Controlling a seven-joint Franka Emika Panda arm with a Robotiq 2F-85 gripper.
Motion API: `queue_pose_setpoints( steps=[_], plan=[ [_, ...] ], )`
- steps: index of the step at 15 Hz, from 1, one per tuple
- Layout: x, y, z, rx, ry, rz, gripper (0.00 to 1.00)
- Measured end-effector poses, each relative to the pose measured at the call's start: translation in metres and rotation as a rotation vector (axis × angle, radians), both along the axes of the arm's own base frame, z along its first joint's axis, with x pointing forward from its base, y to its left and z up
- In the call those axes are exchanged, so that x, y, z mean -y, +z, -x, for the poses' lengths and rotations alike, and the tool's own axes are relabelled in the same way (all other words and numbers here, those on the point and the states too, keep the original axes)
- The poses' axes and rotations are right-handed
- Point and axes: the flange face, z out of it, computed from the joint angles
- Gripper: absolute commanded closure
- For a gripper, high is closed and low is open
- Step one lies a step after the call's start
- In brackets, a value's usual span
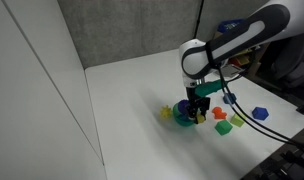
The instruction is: Pick up the yellow toy from the blue block and put it in the green bowl
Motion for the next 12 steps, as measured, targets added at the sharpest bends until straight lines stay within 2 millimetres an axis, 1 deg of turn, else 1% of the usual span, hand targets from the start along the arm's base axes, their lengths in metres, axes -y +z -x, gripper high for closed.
queue_pose_setpoints(
  steps=[3, 4, 5, 8, 9, 12],
  plan=[
    [0.006, -0.005, -0.013, -0.007, -0.014, 0.01, 0.78],
    [0.009, -0.006, -0.017, -0.006, -0.021, 0.014, 0.35],
    [0.011, -0.006, -0.02, -0.008, -0.027, 0.019, 0.26],
    [0.014, -0.003, -0.027, -0.023, -0.041, 0.032, 0.04],
    [0.014, -0.001, -0.029, -0.031, -0.043, 0.035, 0.01],
    [0.015, 0.009, -0.033, -0.048, -0.046, 0.042, 0.0]
  ],
)
